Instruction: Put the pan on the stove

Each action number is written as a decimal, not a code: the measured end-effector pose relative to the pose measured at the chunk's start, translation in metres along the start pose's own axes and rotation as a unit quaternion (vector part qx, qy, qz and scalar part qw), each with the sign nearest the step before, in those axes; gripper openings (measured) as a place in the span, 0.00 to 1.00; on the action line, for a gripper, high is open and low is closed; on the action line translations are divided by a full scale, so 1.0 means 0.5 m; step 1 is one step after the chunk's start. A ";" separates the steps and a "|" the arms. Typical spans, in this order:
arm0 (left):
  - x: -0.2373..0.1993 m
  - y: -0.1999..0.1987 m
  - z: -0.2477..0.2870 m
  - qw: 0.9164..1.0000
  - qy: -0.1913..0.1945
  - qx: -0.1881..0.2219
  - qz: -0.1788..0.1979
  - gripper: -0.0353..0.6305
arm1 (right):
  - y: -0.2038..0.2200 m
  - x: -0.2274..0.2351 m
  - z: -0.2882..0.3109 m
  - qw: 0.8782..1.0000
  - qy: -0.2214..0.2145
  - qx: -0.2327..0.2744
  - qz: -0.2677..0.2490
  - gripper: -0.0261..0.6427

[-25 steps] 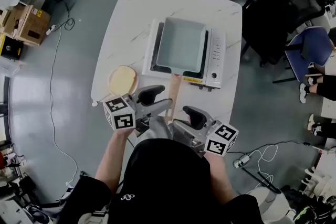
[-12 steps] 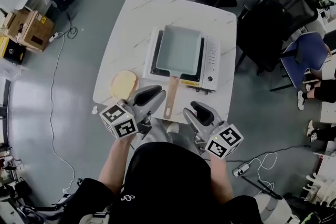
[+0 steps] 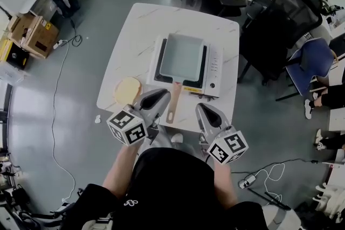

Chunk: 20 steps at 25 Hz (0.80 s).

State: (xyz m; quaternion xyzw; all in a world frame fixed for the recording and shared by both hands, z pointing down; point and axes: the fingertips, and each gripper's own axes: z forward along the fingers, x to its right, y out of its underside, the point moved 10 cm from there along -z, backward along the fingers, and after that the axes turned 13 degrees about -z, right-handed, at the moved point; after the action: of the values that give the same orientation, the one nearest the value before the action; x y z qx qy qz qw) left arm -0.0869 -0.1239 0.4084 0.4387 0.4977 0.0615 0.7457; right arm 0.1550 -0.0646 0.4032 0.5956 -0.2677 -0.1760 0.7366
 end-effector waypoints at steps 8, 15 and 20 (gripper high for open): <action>0.034 -0.005 0.002 0.999 -0.020 0.015 0.028 0.13 | -0.027 0.002 -0.017 0.997 0.063 0.018 -0.040 0.04; 0.058 -0.011 0.003 0.997 -0.040 0.039 0.051 0.13 | -0.045 0.003 -0.030 0.992 0.094 0.025 -0.076 0.03; 0.073 -0.009 0.001 0.996 -0.049 0.049 0.062 0.12 | -0.049 0.002 -0.038 0.991 0.099 0.029 -0.082 0.03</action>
State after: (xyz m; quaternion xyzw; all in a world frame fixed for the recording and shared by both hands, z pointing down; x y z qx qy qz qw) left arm -0.0701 -0.1077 0.3802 0.5076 0.4348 0.0616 0.7413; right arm 0.1686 -0.0559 0.3770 0.6510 -0.1487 -0.1679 0.7252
